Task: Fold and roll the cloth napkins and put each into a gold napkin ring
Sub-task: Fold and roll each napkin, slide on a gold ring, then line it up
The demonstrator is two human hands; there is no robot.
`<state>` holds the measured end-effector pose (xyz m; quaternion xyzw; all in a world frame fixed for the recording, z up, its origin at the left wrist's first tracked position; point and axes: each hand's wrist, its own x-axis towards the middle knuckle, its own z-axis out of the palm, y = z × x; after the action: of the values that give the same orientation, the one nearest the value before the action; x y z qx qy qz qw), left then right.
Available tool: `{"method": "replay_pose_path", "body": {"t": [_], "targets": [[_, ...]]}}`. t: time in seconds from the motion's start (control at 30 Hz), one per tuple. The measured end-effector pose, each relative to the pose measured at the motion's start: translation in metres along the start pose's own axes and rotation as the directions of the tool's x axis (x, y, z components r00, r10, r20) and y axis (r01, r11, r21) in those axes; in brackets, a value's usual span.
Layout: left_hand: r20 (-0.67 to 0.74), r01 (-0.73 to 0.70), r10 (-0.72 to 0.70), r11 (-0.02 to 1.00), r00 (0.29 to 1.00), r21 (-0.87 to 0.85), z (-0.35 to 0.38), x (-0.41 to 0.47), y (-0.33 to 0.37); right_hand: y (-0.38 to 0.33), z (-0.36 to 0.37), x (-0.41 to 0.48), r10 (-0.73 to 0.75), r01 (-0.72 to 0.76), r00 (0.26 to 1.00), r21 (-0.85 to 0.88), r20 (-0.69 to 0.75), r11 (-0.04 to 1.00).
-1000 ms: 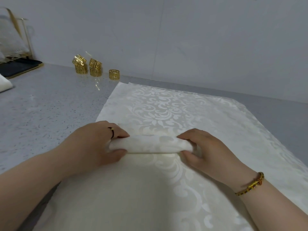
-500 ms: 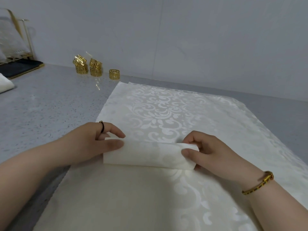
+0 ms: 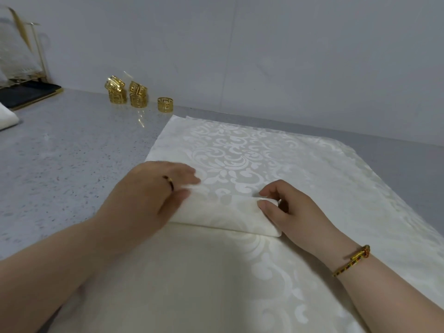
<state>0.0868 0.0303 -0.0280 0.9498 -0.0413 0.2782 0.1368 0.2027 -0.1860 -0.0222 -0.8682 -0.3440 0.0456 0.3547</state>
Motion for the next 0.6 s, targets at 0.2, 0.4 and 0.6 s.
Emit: {"method": "replay_pose_path", "body": {"t": [0.2, 0.4, 0.6], "targets": [[0.208, -0.118, 0.102, 0.991, 0.973, 0.066, 0.008, -0.005, 0.007, 0.000, 0.004, 0.001, -0.060, 0.059, 0.998, -0.046, -0.014, 0.997], [0.243, -0.055, 0.072, 0.996, 0.968, -0.072, 0.008, -0.005, 0.007, 0.001, -0.009, -0.003, -0.400, 0.384, 0.915, -0.196, -0.048, 0.902], [0.225, -0.064, 0.089, 0.991, 0.970, -0.113, 0.013, -0.004, 0.002, -0.003, -0.013, -0.009, -0.461, 0.470, 0.875, -0.497, 0.151, 0.729]]}}
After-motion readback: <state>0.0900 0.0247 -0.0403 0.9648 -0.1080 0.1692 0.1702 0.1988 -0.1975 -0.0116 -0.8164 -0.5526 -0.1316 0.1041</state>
